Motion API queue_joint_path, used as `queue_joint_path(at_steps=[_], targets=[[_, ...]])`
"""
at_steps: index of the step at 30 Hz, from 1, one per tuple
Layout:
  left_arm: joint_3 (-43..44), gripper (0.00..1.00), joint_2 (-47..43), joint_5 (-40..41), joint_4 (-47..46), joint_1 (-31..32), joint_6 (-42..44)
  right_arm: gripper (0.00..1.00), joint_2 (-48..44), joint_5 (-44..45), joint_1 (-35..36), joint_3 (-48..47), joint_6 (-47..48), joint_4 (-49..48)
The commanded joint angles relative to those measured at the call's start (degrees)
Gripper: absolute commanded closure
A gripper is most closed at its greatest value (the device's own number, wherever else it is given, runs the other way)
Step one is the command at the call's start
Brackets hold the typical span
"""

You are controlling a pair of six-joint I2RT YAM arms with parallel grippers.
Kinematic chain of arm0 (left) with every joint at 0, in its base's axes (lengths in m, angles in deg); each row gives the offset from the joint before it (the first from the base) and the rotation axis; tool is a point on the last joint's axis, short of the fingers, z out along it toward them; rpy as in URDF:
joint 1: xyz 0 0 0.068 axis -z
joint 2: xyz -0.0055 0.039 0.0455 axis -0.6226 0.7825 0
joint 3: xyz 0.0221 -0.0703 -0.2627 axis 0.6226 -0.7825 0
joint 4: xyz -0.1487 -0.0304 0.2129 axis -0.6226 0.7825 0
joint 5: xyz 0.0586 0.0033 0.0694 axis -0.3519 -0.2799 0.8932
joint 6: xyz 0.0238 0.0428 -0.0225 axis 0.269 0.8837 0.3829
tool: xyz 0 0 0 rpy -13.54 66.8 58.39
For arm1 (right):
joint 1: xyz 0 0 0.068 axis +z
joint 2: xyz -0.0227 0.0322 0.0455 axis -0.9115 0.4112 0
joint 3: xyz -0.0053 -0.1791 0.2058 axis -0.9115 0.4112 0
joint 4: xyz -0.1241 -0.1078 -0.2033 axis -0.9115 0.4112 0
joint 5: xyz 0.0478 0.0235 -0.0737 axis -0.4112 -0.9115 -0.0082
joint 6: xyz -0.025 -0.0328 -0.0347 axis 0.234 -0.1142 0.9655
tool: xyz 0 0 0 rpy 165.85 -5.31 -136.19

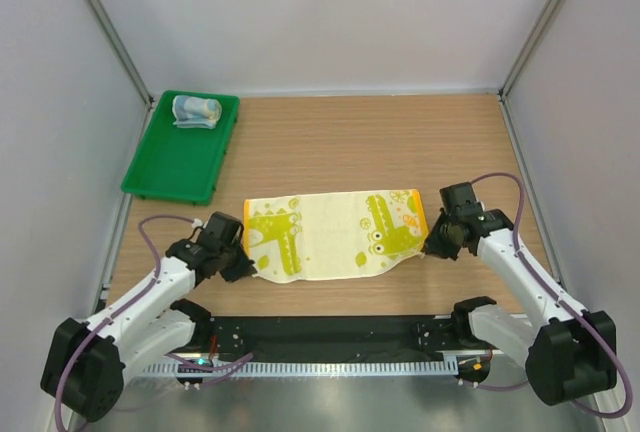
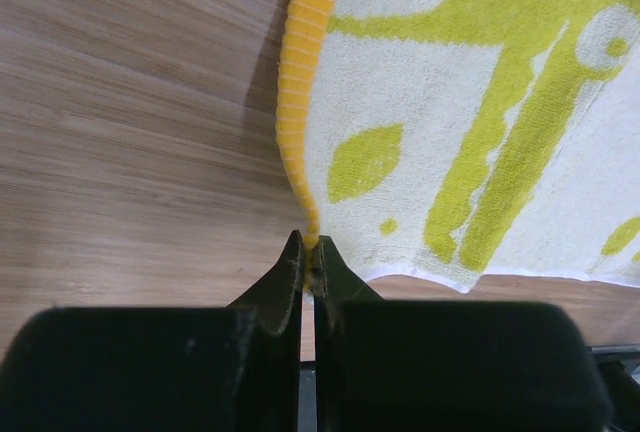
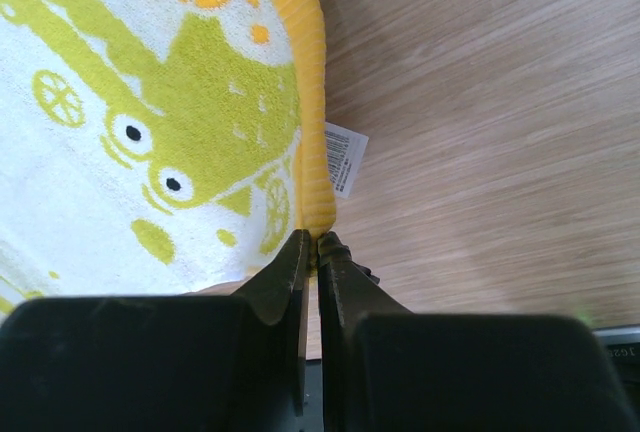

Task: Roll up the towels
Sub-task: Fold the towel

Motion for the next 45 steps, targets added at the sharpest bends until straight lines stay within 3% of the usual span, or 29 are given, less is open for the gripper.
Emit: queue_joint_path(at_steps=[1,13,25,45], targets=[[6.0,1.0,1.2,2.4,0.6,0.2,3.2,0.99,2.0,0.4,0.2,-4.6,0.9,-1.7],[20.9,1.0,12.5,7.7,6.4,-0.2,12.3,0.99,14.0,-2.8,-6.0,-16.7,7.4,-2.9],[32.7,1.0,21.7,6.4,5.7,-6.9,16.3,0.99,27.1,-5.0,-9.2,-31.1,9.6,-2.7],[43.4,1.0,38.5,6.9,3.6,-11.4,17.7,0.99,44.6,-6.3,-10.6,-43.4,9.9,-4.0]])
